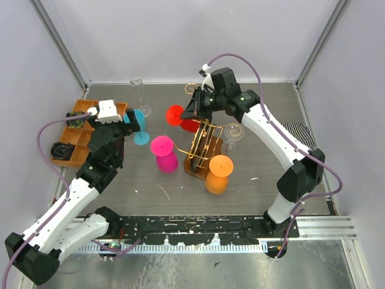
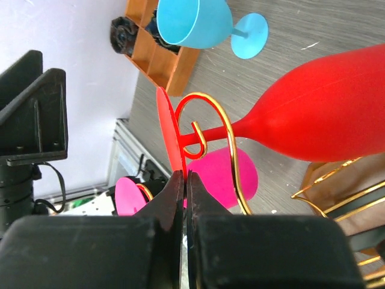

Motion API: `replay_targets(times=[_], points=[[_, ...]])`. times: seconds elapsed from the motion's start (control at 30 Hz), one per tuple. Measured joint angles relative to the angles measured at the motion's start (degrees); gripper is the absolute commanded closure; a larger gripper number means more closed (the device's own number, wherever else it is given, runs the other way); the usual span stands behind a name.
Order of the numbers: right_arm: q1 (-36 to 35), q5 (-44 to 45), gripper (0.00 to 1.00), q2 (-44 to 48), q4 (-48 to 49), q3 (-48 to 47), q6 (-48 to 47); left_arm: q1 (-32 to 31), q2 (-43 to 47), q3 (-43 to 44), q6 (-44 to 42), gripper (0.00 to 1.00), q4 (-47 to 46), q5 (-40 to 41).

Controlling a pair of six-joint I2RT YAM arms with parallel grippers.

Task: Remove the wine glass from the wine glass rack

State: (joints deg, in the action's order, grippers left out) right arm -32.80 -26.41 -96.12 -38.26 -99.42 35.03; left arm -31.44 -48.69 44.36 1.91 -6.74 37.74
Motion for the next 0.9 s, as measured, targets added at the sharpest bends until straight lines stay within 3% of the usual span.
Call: replay_targets(times=[0.33, 0.9], points=[[3.6, -14.8, 0.99, 0.0, 13.6, 4.3, 12.0, 0.0, 0.0, 0.4, 0.1, 0.01, 1.8, -0.2], [6.8, -15.5, 0.99, -2.6, 15.6, 2.5, 14.6, 0.0, 0.2, 0.7, 0.3, 0.01, 4.5, -0.4]])
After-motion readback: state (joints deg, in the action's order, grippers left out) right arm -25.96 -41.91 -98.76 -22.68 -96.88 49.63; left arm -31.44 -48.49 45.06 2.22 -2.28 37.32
